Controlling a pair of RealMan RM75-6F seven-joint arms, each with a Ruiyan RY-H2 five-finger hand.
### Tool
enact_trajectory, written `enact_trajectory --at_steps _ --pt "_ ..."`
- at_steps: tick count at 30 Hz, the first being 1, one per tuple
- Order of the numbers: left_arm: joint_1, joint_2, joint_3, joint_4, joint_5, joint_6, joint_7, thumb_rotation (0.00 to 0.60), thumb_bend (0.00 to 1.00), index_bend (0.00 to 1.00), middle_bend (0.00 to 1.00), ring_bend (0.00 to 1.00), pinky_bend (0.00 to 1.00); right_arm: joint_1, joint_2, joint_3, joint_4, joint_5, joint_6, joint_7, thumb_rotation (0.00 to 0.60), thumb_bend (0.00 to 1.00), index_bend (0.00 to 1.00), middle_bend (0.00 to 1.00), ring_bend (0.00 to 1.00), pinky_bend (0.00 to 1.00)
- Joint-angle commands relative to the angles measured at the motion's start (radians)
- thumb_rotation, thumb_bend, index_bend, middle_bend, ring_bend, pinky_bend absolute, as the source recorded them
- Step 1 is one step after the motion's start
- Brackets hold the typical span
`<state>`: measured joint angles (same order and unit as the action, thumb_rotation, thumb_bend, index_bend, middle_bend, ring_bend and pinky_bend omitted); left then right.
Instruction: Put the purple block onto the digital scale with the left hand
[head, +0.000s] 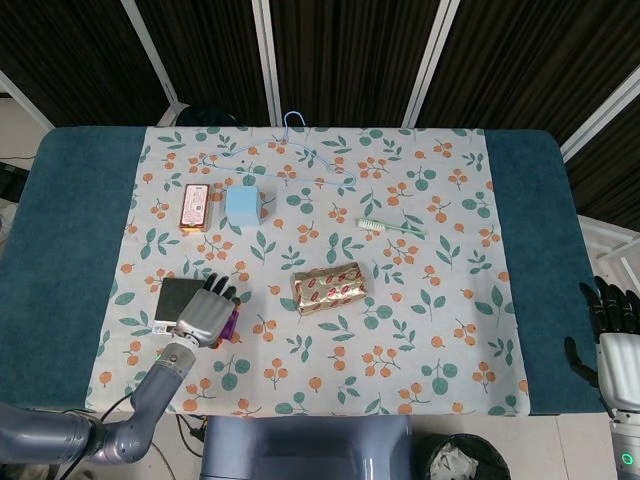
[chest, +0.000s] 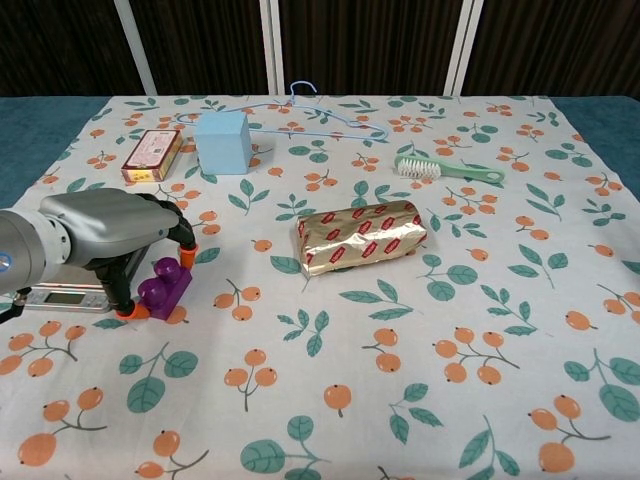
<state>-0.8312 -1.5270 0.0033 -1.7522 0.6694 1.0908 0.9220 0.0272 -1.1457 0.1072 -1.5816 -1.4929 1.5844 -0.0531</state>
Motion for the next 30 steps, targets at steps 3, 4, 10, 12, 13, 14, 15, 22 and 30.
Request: enact_trajectory --at_steps 3,4,10,12,13,14,15,22,30 --pt "0.003 0.032 -0.013 -0.027 0.017 0.019 -0.024 0.6 0.22 0.4 0.17 0.0 0.04 0.0 -0.001 0.0 0.001 0.0 -0.001 -0.001 0.6 0.48 0.07 0.03 0.02 0.0" --pt "0.003 0.039 -0.016 -0.033 0.016 0.022 -0.027 0.6 0.22 0.4 0.17 0.0 0.04 0.001 -0.001 0.0 0.001 0.0 -0.002 -0.001 0.6 0.48 0.07 0.03 0.02 0.0" --pt "0.016 0.13 -0.037 -0.075 0.018 0.04 -0.072 0.6 0.22 0.4 0.18 0.0 0.04 0.004 -0.004 -0.003 0.001 -0.002 -0.007 -0.008 0.6 0.48 0.07 0.03 0.02 0.0" --pt "0.026 0.17 -0.034 -0.082 0.023 0.037 -0.095 0.6 0.22 0.41 0.17 0.0 0.04 0.004 -0.005 -0.004 0.0 -0.003 -0.008 -0.014 0.6 0.48 0.07 0.03 0.02 0.0" --pt "0.032 0.187 -0.032 -0.083 0.027 0.033 -0.108 0.6 0.22 0.41 0.18 0.0 0.04 0.005 -0.006 -0.004 -0.001 -0.003 -0.009 -0.016 0.6 0.48 0.07 0.03 0.02 0.0" --pt "0.041 0.206 -0.028 -0.079 0.032 0.029 -0.126 0.6 0.22 0.41 0.18 0.0 0.04 0.005 -0.007 -0.004 -0.001 -0.003 -0.011 -0.019 0.6 0.48 0.07 0.03 0.02 0.0" --pt "0.047 0.218 -0.025 -0.076 0.034 0.025 -0.139 0.6 0.22 0.41 0.18 0.0 0.04 0.006 -0.008 -0.005 -0.002 -0.003 -0.012 -0.022 0.6 0.48 0.07 0.03 0.02 0.0" --pt "0.101 0.302 0.009 -0.009 0.088 -0.048 -0.277 0.6 0.22 0.41 0.17 0.0 0.04 0.009 -0.017 -0.008 -0.007 -0.005 -0.016 -0.049 0.6 0.48 0.07 0.03 0.02 0.0" --pt "0.124 0.293 0.024 0.065 0.166 -0.111 -0.365 0.6 0.22 0.41 0.17 0.0 0.04 0.009 -0.022 -0.006 -0.008 -0.003 -0.014 -0.066 0.6 0.48 0.07 0.03 0.02 0.0"
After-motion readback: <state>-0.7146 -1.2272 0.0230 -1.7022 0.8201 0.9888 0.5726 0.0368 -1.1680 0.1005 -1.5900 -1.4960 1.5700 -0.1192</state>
